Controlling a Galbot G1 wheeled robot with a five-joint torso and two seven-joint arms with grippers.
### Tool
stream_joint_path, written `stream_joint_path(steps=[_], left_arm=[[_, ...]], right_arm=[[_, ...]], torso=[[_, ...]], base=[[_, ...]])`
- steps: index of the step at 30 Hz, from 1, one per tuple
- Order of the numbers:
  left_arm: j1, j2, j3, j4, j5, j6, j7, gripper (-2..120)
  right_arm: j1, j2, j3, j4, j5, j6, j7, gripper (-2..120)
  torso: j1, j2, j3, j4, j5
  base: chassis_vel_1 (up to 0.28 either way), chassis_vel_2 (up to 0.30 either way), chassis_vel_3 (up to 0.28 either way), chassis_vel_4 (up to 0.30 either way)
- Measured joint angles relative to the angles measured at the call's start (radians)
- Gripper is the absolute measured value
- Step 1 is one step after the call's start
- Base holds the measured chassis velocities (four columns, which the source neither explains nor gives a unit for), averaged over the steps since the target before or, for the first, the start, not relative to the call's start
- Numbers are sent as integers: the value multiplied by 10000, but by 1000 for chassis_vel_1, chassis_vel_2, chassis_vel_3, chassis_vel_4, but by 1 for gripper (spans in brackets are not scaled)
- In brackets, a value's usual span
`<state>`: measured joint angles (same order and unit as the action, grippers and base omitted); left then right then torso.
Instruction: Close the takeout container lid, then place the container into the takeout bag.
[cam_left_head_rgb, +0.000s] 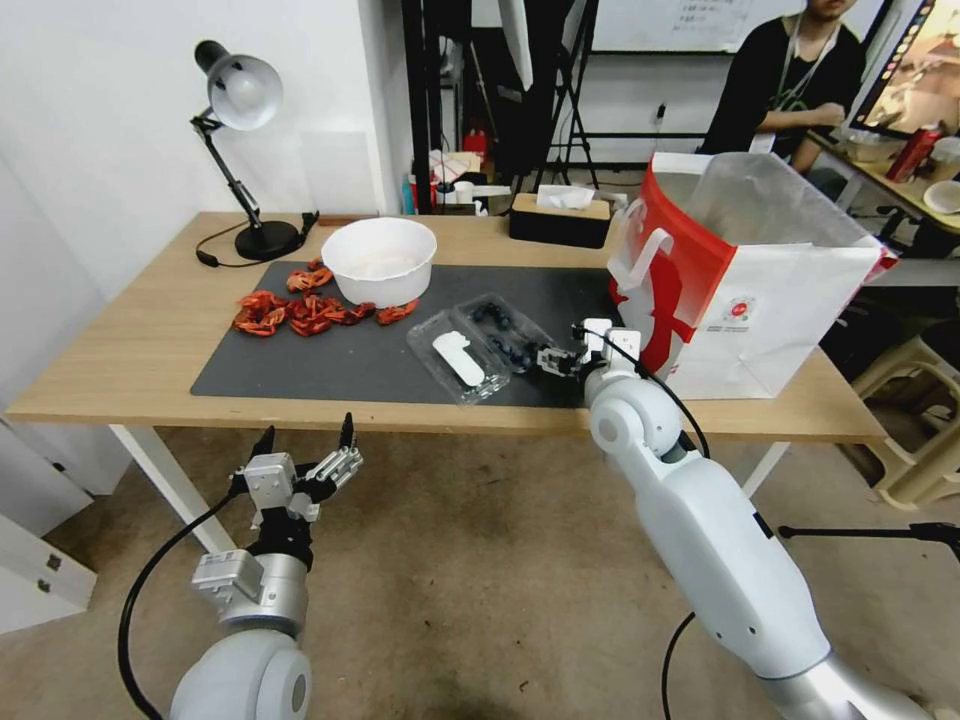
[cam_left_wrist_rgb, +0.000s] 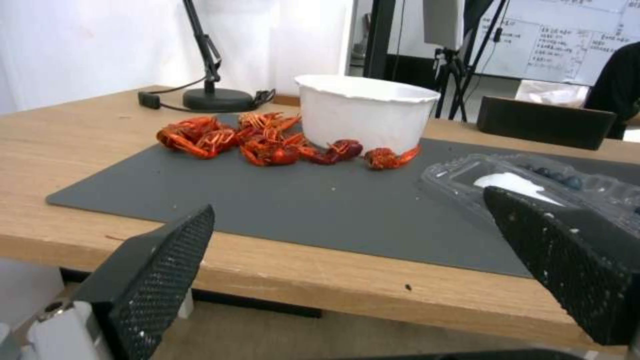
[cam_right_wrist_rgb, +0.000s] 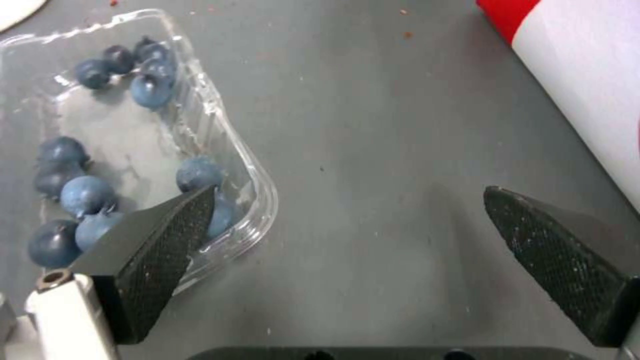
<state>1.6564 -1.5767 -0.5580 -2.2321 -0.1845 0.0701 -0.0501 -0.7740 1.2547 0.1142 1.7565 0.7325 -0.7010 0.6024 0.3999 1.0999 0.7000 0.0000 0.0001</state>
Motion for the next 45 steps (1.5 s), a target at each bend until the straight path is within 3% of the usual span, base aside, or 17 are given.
stream_joint_path(steps=[12,45], left_arm=[[-46,13,21,21,-1,-51,-44,100],[-44,-5,6,82,-11,-153,-124,100]], right_arm=[[-542,-146,193,810,122,-308,-54,100],[-1286,-30,314,1625,-1,-320,-306,100]], torso=[[0,2,0,0,-1],[0,0,0,1,0]], base=[[0,0,0,0],[0,0,0,0]])
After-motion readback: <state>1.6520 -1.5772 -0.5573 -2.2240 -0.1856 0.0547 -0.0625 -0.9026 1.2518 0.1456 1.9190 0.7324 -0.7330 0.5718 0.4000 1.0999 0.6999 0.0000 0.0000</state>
